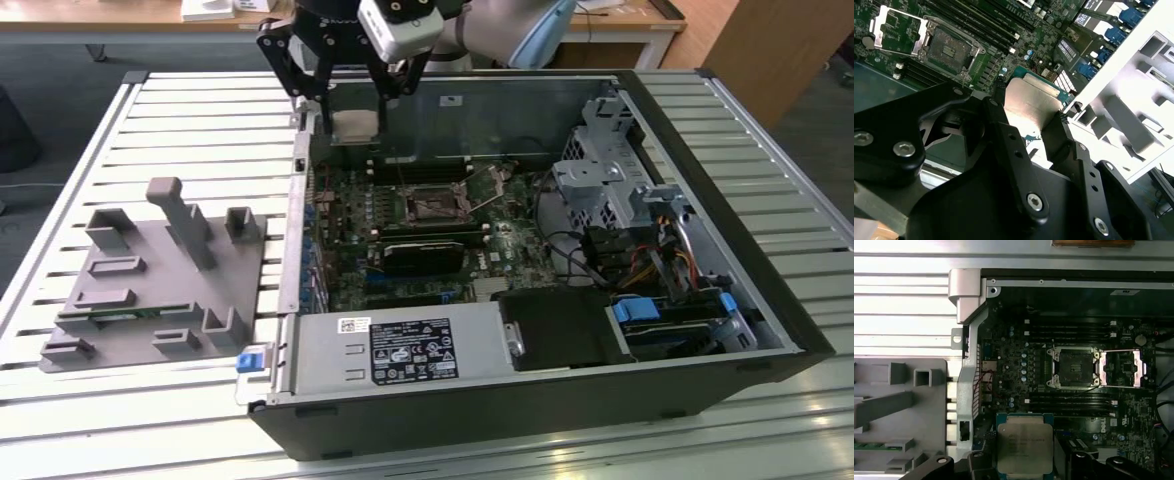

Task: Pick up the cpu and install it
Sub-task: 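Pick up the cpu and move it towards the insertion slot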

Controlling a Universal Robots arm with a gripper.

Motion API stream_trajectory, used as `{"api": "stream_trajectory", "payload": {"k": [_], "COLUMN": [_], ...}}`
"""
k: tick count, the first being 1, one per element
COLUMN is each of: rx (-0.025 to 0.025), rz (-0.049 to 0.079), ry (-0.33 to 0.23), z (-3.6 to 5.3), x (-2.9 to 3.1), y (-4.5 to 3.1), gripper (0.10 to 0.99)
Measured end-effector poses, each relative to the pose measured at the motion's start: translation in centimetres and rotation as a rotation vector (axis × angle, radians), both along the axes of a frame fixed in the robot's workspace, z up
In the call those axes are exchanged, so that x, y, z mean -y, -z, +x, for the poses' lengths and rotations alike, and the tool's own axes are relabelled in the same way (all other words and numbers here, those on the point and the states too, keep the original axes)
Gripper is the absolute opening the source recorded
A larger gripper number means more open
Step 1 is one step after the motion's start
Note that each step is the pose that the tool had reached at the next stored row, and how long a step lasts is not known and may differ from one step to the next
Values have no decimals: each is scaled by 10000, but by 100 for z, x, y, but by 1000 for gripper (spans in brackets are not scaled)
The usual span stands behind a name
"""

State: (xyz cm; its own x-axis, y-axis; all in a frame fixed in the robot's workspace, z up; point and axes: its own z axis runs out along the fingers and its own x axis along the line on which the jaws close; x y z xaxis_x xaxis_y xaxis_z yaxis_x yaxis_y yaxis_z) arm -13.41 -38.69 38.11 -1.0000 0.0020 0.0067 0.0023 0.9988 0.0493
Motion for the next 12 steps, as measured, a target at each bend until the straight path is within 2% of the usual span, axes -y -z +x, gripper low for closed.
{"api": "stream_trajectory", "payload": {"k": [12], "rx": [0], "rz": [0], "ry": [0], "z": [81], "x": [-1], "y": [0], "gripper": [541]}}
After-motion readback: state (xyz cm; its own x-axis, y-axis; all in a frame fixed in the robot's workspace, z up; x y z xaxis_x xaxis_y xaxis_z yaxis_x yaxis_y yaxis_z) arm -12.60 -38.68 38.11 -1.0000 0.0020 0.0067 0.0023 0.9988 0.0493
